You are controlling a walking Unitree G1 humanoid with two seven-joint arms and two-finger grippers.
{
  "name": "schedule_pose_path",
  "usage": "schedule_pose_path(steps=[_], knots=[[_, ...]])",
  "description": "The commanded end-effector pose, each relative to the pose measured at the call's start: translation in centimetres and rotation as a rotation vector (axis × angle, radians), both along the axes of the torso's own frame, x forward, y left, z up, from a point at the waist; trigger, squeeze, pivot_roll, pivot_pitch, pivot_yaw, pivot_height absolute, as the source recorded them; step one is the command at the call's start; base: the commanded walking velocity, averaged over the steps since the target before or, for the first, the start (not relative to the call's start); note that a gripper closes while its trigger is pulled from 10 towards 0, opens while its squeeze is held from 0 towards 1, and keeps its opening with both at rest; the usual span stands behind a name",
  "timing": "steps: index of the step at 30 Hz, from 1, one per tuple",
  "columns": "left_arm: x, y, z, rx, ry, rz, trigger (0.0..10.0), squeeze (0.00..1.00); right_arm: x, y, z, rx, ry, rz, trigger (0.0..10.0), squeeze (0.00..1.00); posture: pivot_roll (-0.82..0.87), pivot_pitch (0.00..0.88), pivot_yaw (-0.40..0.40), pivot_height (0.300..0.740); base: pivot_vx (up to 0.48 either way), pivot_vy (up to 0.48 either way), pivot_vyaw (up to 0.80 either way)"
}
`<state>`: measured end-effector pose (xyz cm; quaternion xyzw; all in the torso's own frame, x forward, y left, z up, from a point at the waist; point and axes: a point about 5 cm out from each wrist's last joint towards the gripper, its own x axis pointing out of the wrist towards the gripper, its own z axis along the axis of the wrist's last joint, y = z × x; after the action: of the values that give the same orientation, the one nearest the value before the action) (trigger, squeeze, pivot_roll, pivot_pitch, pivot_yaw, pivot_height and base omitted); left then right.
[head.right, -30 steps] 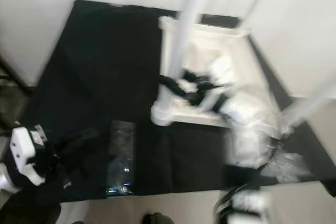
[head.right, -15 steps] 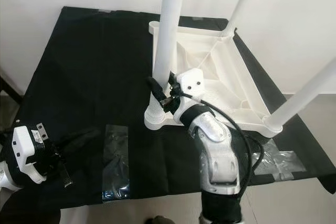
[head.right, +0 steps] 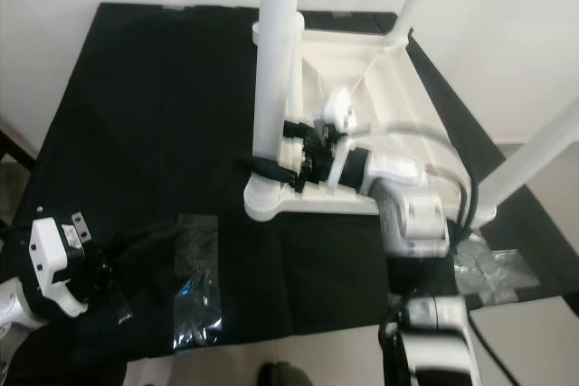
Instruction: Building children table
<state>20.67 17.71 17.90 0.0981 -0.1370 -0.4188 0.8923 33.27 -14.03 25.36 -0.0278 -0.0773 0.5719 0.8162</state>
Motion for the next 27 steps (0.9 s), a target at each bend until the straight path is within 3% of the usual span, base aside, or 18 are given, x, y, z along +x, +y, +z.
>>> schedule_pose_path(steps=[1,4,8,9,11,12,22,27], knots=[[-0.2,0.0,-0.6,0.000,0.030,-0.004,10.0,0.00,0.3,-0.5,-0.3,0.008,0.008,-0.001,10.0,0.00,0.09,0.144,-0.115,0.740,0.000,0.000,0.00],[-0.2,-0.1,-0.6,0.001,0.027,0.001,10.0,0.00,1.7,-0.6,0.4,-0.014,-0.001,0.014,10.0,0.00,0.09,0.151,-0.125,0.740,0.000,0.000,0.00],[-0.2,-0.2,-0.6,0.000,0.025,0.004,10.0,0.00,2.1,-0.4,0.8,-0.020,0.000,0.042,10.0,0.00,0.08,0.152,-0.128,0.740,0.000,0.000,0.00],[-0.2,-0.2,-0.6,-0.001,0.024,0.006,10.0,0.00,2.4,-0.2,1.1,-0.024,0.005,0.070,8.7,0.00,0.08,0.151,-0.125,0.740,0.000,0.000,0.00],[-0.2,-0.2,-0.6,-0.001,0.024,0.006,10.0,0.00,2.4,-0.2,1.1,-0.024,0.005,0.070,8.7,0.00,0.08,0.151,-0.125,0.740,0.000,0.000,0.00],[-0.3,-0.3,-0.6,-0.002,0.025,0.005,10.0,0.00,2.7,0.1,1.3,-0.021,0.013,0.096,0.0,0.00,0.08,0.153,-0.124,0.740,0.000,0.000,0.00],[-0.4,-0.4,-0.5,-0.006,0.027,0.003,10.0,0.00,3.0,0.3,0.9,-0.022,0.028,0.131,0.0,0.00,0.08,0.160,-0.122,0.740,0.000,0.000,0.00],[-0.4,-0.4,-0.3,-0.013,0.025,0.004,10.0,0.00,2.0,-0.9,-1.7,-0.080,0.000,0.026,0.0,0.00,0.06,0.175,-0.122,0.740,0.000,0.000,0.00]])
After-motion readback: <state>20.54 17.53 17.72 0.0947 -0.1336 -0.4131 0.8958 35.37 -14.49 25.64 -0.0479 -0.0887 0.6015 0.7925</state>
